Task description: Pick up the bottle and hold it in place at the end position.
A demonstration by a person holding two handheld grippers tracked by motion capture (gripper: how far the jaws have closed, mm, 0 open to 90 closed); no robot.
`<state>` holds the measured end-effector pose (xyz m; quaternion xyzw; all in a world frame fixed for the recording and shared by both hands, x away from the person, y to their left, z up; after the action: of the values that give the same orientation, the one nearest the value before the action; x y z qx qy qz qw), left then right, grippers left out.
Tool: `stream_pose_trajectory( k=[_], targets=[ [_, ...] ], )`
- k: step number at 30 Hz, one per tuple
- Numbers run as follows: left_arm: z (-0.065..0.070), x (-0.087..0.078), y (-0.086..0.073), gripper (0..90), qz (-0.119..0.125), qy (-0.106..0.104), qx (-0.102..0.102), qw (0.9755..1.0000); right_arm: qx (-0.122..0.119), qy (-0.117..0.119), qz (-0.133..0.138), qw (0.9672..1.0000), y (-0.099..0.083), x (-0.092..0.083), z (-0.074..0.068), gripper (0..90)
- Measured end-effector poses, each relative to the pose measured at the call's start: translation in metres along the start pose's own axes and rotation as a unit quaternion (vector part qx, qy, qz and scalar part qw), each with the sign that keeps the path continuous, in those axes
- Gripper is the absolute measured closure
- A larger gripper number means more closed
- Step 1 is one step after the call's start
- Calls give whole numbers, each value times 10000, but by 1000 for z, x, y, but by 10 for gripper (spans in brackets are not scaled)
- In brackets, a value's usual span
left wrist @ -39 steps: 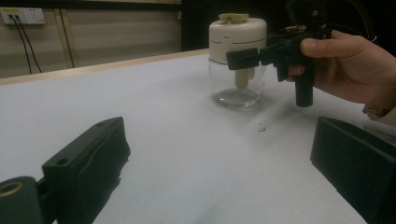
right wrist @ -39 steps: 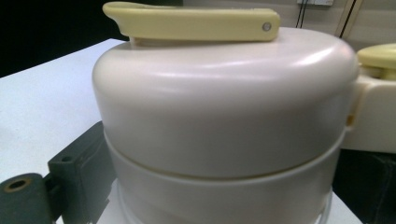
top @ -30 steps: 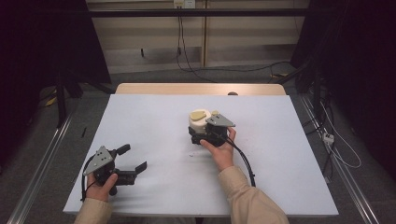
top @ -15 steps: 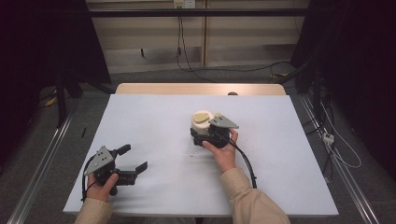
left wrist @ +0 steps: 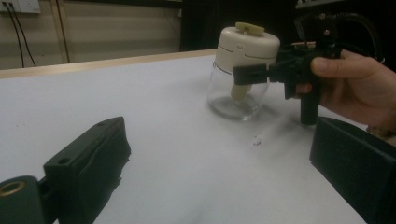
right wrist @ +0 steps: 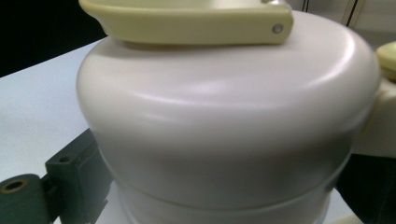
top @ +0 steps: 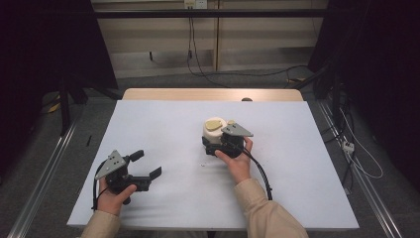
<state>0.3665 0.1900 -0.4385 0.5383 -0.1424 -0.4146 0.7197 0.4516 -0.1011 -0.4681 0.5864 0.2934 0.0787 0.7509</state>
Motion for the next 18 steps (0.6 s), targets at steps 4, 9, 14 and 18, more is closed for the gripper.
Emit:
stream_pose_trajectory(
  k=[4,9,14,18],
  targets=[
    [7,8,10,54,24,-126,-82,9999,-2,5,3,10000,0,0,0,56],
    [11,18,15,54,-128,-181,-87,9997,2,14,-4,10000,0,0,0,56],
    [14,28,20,78,-263,-196,-87,9994,8,18,-9,10000,0,0,0,56],
    [16,37,26,101,-272,-283,-99,9992,7,25,-13,10000,0,0,0,56]
  ],
)
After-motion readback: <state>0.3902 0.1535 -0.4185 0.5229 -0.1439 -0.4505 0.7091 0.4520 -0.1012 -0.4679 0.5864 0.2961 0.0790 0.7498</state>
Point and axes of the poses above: each handheld gripper's, and its own axes: x roughly forward along the jaws, y roughly out of its top, z roughly to its right, the point moved 4 cm from there along x, roughly forward along the jaws, and after that the axes turned 14 degrees about -x, right-handed, at the moved point
